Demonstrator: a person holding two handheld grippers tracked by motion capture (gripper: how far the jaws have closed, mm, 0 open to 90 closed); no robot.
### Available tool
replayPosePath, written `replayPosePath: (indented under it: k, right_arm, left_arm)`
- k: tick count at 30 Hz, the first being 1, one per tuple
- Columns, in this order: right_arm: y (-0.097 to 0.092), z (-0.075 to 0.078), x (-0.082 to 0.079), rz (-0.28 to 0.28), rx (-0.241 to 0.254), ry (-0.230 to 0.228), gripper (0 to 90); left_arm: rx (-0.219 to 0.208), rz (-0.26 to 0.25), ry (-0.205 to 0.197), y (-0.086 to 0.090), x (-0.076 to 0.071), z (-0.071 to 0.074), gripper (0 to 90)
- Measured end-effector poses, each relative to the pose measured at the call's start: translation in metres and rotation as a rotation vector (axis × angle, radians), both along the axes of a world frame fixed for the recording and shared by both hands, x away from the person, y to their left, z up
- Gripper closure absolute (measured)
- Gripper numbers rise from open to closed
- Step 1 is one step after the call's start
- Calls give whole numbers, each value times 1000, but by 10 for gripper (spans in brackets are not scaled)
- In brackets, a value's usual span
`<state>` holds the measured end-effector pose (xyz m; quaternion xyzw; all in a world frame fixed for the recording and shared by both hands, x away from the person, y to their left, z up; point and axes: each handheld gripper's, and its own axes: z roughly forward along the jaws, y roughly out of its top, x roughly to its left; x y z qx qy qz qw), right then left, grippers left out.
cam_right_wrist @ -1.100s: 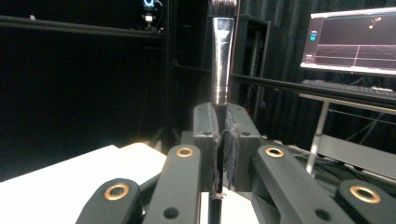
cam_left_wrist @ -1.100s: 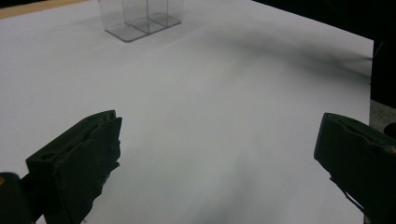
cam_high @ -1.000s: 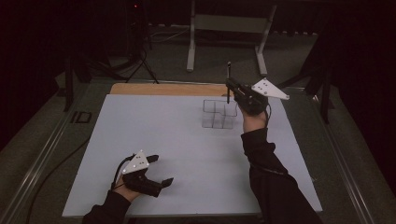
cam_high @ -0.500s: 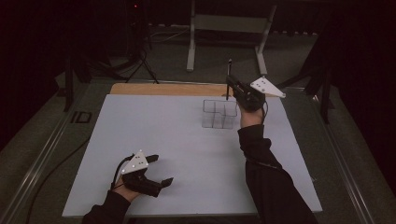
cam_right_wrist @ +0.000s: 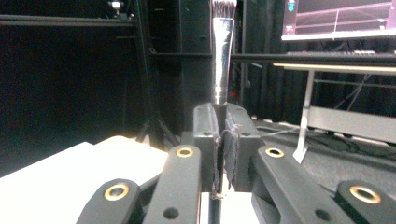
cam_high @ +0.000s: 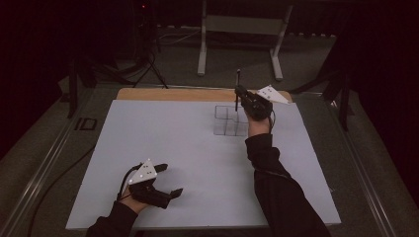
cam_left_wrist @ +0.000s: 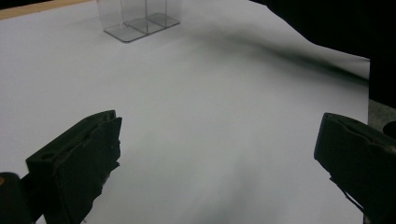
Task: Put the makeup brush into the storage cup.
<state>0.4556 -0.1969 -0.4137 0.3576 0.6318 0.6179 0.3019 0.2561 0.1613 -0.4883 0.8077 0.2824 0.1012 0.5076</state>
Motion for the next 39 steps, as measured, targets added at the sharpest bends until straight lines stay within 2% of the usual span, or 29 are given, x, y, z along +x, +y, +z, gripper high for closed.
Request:
replayPosePath:
  k: [10,19,27,36,39]
  right_arm:
    - [3,-19,6,-42,13,98,842]
    - [11,-35,9,-64,-18,154,842]
    - [11,-43,12,-83,-16,253,844]
    - [13,-49,14,-91,-58,330,844]
    - [15,-50,12,-97,-82,334,844]
  left_arm:
    - [-2,2,-4,1,0,1,17]
    - [-2,1,0,2,0,0,17]
    - [-3,0,-7,2,0,0,17]
    - [-2,0,1,2,0,0,17]
    - [-4,2,0,2,0,1,17]
